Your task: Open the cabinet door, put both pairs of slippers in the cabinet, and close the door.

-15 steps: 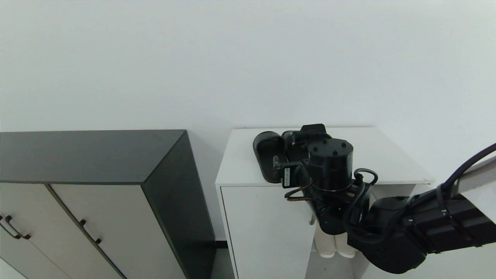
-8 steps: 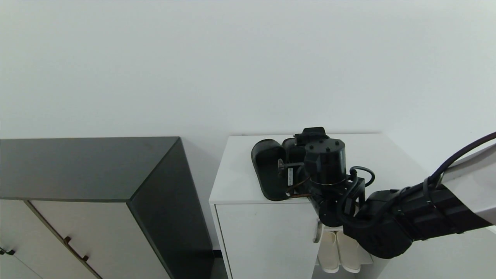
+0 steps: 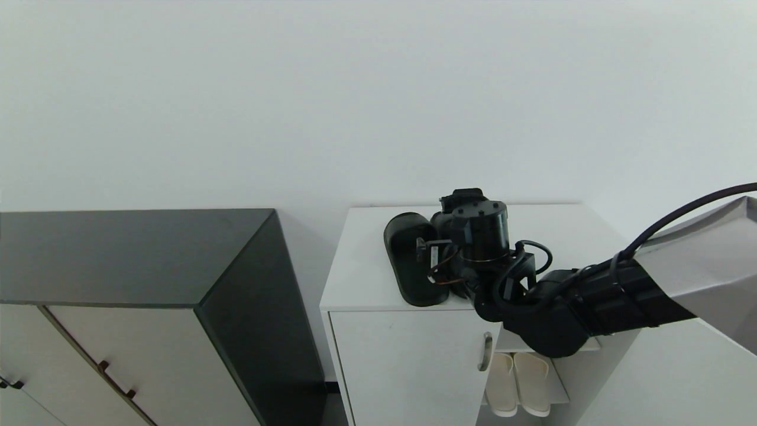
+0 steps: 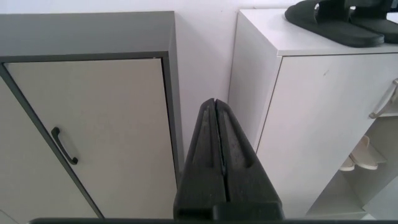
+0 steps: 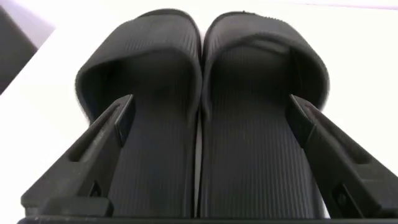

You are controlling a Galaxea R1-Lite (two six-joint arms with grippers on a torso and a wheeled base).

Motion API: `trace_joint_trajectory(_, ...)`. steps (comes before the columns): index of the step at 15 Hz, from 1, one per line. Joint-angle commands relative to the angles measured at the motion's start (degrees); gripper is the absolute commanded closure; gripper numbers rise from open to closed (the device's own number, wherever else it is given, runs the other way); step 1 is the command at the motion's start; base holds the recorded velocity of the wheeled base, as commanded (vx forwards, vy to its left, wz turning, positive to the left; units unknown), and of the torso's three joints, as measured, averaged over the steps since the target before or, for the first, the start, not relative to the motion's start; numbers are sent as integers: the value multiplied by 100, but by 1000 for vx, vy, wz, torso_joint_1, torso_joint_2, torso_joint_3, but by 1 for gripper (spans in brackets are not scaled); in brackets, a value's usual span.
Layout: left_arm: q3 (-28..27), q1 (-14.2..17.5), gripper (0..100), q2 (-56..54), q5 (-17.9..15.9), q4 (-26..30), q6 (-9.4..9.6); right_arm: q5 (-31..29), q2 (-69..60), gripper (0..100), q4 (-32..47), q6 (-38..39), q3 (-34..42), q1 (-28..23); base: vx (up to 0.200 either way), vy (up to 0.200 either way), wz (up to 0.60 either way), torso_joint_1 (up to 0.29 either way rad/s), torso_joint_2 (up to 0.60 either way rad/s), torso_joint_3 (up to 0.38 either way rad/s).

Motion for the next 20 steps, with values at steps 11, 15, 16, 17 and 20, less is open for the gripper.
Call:
trace_joint_trajectory(11,0,1,100,9,0,0,-1,3,1241,100,125,-110,-1492,-283,0,0,0,0,0,0)
trace_joint_trajectory(15,0,1,100,9,0,0,-1,3,1391,100,125,-128,-1765,-336,0,0,0,0,0,0)
trace_joint_trajectory(16,0,1,100,9,0,0,-1,-5,1355,100,125,-128,-1756,-327,0,0,0,0,0,0)
trace_joint_trajectory(17,0,1,100,9,0,0,-1,-40,1276,100,125,-137,-1712,-309,0,0,0,0,0,0)
trace_joint_trajectory(20,0,1,100,9,0,0,-1,-58,512,100,125,-128,-947,-63,0,0,0,0,0,0)
